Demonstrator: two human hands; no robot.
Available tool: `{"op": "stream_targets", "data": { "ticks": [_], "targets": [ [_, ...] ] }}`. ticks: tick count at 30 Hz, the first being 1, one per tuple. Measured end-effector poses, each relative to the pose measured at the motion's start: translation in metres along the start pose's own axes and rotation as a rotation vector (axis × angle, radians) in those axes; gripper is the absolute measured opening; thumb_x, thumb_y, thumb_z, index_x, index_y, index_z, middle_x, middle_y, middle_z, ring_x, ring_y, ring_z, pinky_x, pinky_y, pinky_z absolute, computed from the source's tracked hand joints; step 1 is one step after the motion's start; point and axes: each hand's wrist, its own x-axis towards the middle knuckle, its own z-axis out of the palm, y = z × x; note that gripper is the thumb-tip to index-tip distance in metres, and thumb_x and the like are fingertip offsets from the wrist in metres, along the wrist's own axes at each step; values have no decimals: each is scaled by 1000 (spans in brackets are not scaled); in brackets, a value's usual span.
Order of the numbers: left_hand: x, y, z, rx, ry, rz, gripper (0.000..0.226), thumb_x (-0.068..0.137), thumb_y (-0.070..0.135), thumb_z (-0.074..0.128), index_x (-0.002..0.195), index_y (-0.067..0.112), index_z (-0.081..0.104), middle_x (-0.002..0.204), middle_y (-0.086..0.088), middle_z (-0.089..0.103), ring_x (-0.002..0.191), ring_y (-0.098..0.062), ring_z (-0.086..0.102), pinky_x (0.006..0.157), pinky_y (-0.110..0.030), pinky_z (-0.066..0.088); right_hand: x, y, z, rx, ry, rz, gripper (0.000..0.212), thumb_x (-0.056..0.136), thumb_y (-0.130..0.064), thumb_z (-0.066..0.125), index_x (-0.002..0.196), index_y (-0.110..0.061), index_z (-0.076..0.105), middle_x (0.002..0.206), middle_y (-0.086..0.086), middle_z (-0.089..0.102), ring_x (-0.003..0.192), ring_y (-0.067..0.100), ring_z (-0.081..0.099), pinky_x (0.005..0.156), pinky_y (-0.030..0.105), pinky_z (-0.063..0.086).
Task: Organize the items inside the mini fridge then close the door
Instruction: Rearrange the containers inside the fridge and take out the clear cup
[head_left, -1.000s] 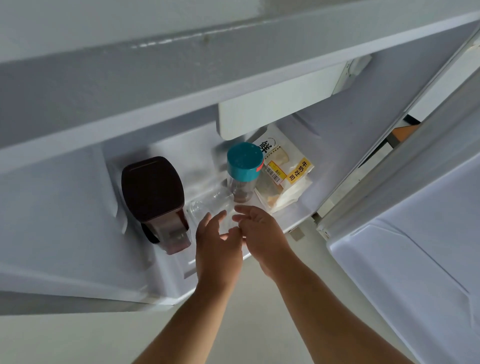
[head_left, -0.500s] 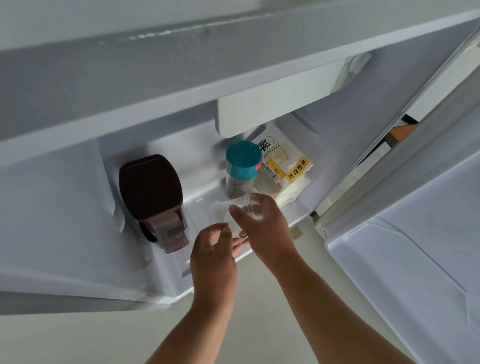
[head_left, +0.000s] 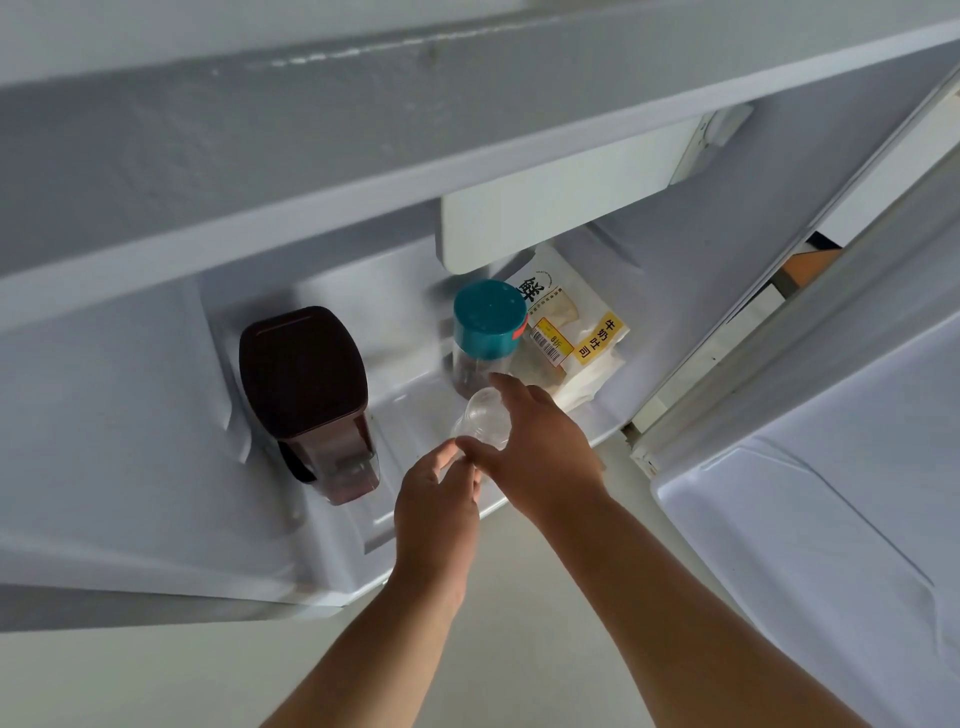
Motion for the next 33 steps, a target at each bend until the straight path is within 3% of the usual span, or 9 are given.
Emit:
{"op": "stream_targets", "data": {
  "ticks": [4,8,11,14,18,20,24,27,33],
  "targets": [
    [-1,1,0,60,-26,11,28,101,19,54,118,28,74,119,7,77,99,2,74,91,-23,58,1,2,3,-5,-17,12,83,84,-65,75,151,-38,34,143,0,63,124,28,66,99,44,55],
    [-2,4,-1,95,-29,6,30,102,20,55,127,24,70,127,1,74,109,-8,73,102,-36,56,-1,3,0,-35,-14,2,91,84,-70,72,156,-38,27,151,-1,57,127,28,64,99,46,55],
    [-6,6,-6,96,27,30,27,101,22,57,127,27,67,124,3,73,98,-5,75,87,-24,58,-7,2,-9,-90,38,-44,90,85,-69,69,157,-37,26,153,-1,54,123,29,67,91,44,59],
    [-14,17,-13,61,117,91,8,101,26,60,104,31,65,102,7,75,81,-2,75,63,-14,56,-16,-5,-25,-111,129,-68,76,88,-62,68,152,-35,38,149,-3,57,115,27,70,85,40,60],
    [-27,42,-19,-53,187,81,28,101,48,55,92,24,67,74,12,72,56,-10,69,60,-34,56,-16,-33,-44,79,222,-69,30,97,-46,65,122,-29,63,118,-8,72,94,11,70,80,30,58],
    [-36,56,-22,-138,204,96,42,91,63,51,84,28,72,72,8,72,51,-10,65,53,-32,56,-7,-57,-50,240,153,-49,17,100,-43,61,101,-28,68,95,-11,74,83,7,68,75,28,55],
    [-48,80,-26,-220,202,86,56,80,79,45,78,33,77,71,4,75,47,-14,63,49,-32,57,16,-99,-55,387,-145,-27,28,101,-49,57,94,-24,69,96,-6,78,80,11,71,75,33,59],
    [-50,90,-28,-220,205,33,59,96,72,40,74,33,79,72,3,77,48,-16,67,60,-39,60,25,-114,-52,397,-262,-9,38,99,-56,57,102,-20,71,88,-7,77,81,13,72,79,36,60],
    [-55,97,-28,-208,263,81,51,105,52,44,83,23,78,74,3,78,47,-12,65,49,-27,59,29,-122,-48,504,-319,-12,28,99,-47,64,96,-19,67,89,1,75,78,20,73,80,43,61]
  ]
}}
